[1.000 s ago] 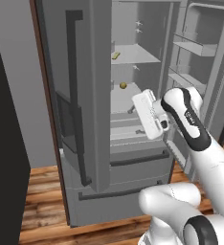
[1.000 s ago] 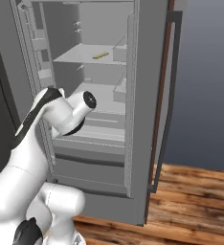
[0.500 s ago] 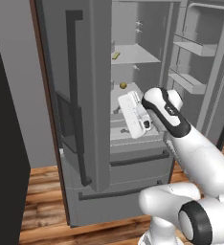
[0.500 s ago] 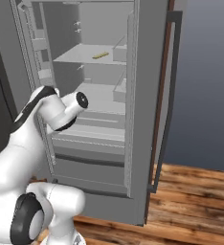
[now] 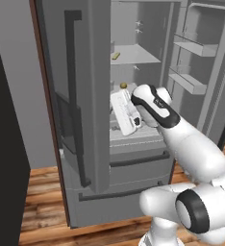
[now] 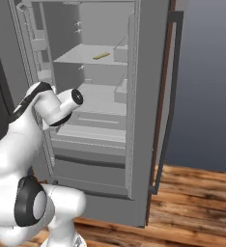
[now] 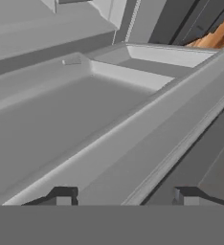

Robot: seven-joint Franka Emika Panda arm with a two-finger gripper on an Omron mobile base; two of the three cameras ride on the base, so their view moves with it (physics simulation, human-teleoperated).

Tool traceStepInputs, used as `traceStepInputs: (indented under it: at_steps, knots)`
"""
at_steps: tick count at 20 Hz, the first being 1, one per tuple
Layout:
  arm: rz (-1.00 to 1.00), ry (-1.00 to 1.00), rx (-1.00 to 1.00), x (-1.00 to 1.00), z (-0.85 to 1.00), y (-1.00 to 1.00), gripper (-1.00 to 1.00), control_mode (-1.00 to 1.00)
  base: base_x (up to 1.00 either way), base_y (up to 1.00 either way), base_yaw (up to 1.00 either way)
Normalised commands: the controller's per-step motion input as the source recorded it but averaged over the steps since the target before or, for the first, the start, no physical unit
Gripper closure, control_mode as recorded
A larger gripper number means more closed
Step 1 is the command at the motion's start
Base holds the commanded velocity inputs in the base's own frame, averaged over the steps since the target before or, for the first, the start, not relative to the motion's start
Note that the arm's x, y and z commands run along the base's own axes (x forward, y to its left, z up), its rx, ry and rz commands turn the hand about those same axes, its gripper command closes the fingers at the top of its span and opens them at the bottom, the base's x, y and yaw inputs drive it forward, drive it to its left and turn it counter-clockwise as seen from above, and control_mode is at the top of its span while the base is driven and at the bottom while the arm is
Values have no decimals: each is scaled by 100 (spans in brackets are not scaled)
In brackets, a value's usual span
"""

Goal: Retrieve the butter from the fridge and place it on a plate on the dining table. Then retrieve the butter knife by the fridge and place it near the plate.

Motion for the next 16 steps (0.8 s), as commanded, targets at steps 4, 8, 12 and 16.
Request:
traceStepInputs:
  at_steps: [4, 8, 12, 16]
  knots:
    - [-2, 2, 0, -6, -23, 52, -100, -100, 0, 0, 0]
    - [-3, 0, 0, -41, -25, 64, -100, -100, 0, 0, 0]
    - [-6, -1, 0, -58, -26, 80, -100, -100, 0, 0, 0]
    - [-7, -7, -1, -70, -19, 77, -100, -100, 0, 0, 0]
